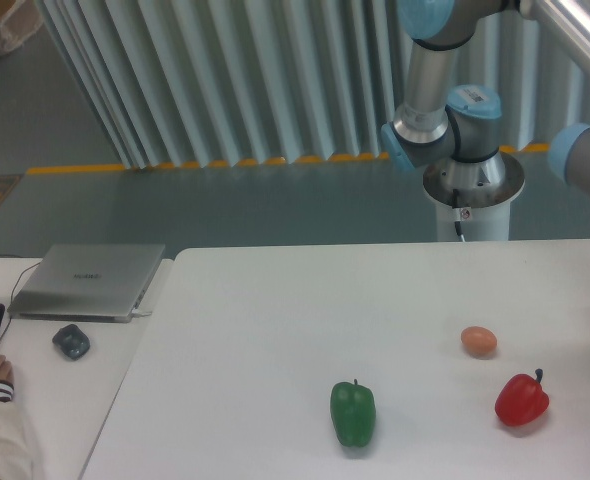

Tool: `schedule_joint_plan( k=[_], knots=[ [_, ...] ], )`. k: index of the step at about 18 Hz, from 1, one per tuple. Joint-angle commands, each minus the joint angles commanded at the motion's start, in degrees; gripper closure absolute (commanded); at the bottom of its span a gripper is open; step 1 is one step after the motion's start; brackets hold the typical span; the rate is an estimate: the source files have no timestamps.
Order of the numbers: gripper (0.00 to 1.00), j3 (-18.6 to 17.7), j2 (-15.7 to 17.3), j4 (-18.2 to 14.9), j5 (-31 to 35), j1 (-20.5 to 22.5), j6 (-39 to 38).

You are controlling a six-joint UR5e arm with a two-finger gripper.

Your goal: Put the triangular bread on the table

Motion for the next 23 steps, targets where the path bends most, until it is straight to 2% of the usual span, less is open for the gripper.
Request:
schedule_joint_plan(
  k=[3,9,14,19,23],
  knots=[
    [0.00,-0.26,0.35,-0.44,0.00,2.02,1.22],
    [0.00,-2.11,0.09,0.09,-0.09,8.52,13.69],
    [0.00,-1.93,-0.87,0.17,-0.09,13.44,22.39],
    [0.00,-1.58,-1.76,0.18,-0.09,14.42,27.59],
    [0.00,-1.32,-2.90,0.17,0.00,14.50,28.12]
  ],
)
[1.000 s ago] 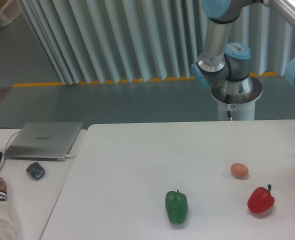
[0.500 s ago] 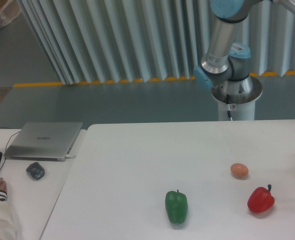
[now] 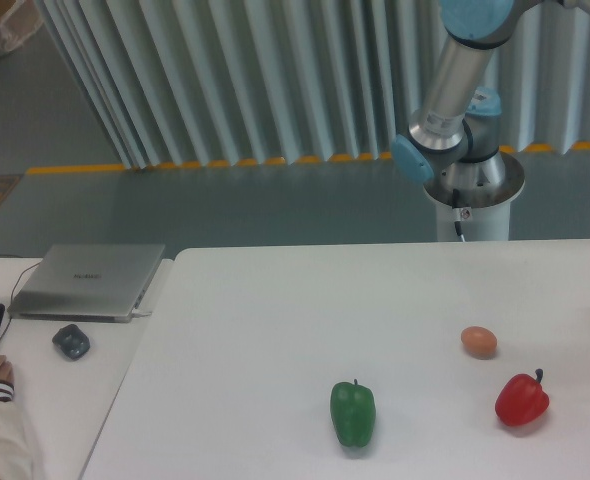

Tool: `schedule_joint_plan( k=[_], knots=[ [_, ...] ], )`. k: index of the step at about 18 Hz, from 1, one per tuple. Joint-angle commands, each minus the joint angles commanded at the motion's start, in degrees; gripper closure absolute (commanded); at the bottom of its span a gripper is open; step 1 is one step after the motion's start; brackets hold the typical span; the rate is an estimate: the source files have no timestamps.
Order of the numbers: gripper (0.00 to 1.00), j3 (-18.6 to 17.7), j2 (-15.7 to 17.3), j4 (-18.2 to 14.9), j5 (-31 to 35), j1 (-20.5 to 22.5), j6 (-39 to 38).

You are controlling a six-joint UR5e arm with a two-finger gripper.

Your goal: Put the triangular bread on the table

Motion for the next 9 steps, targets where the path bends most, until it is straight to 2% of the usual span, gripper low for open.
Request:
schedule_joint_plan(
  k=[3,9],
  knots=[
    [0.00,0.53,-1.41,-0.17,0.00,0.44,4.29],
    [0.00,0.53,-2.11,0.17,0.44,0.88,5.10]
  ],
)
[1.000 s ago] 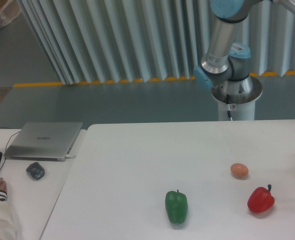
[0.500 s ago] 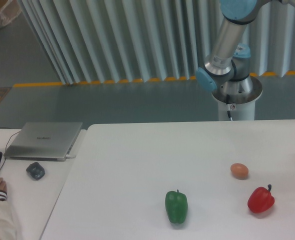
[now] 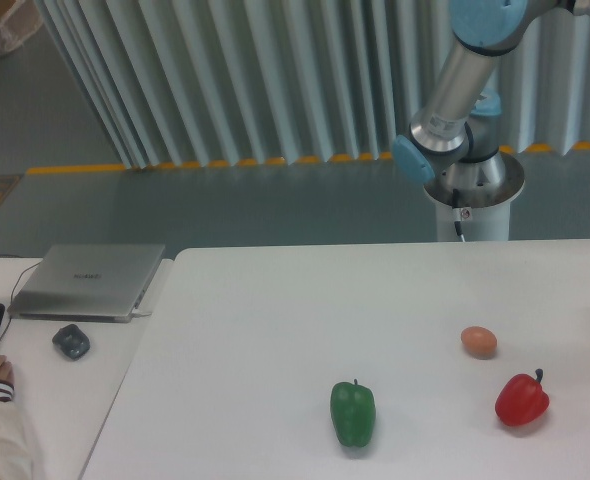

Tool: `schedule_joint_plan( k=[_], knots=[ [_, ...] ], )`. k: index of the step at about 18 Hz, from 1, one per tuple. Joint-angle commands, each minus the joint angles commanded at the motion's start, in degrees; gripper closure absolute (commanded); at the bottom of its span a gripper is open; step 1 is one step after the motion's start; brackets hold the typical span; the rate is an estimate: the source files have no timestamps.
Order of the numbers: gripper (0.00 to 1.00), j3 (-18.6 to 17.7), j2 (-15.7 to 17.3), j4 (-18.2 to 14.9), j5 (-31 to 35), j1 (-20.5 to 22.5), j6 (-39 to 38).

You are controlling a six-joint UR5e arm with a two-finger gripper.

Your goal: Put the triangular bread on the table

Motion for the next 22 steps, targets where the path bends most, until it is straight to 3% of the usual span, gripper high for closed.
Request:
schedule_joint_plan(
  k=[4,22],
  knots=[
    [0.00,0.26,-1.41,0.26,0.35,0.70,0.09],
    [0.00,-0.44,-1.58,-0.44,2.29,-0.44,-1.41]
  ],
)
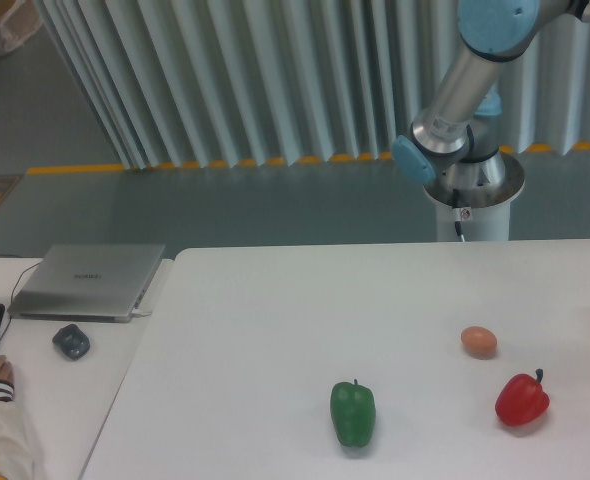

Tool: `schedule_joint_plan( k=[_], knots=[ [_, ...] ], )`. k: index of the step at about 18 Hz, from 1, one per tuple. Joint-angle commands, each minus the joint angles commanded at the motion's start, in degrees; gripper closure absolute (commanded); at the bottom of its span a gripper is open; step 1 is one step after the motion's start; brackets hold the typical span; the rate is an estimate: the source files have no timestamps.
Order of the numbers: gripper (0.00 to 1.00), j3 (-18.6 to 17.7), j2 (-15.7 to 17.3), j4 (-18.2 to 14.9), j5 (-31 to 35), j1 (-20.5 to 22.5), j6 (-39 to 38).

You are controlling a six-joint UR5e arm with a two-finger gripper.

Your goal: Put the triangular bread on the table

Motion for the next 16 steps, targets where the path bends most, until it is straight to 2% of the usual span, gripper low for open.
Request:
schedule_joint_plan(
  k=[3,4,9,12,16],
  knots=[
    [0.26,0.00,0.00,-0.09,0.09,-0.17,0.00],
    [0.39,0.00,-0.09,-0.09,0.09,-0.18,0.00],
    [0.64,0.35,0.00,-0.17,0.35,-0.18,-0.09],
    [0.67,1.05,0.00,-1.40,0.35,-0.18,-0.44],
    [0.67,5.18,-0.44,-8.07,-0.35,-0.09,-1.32]
  ],
)
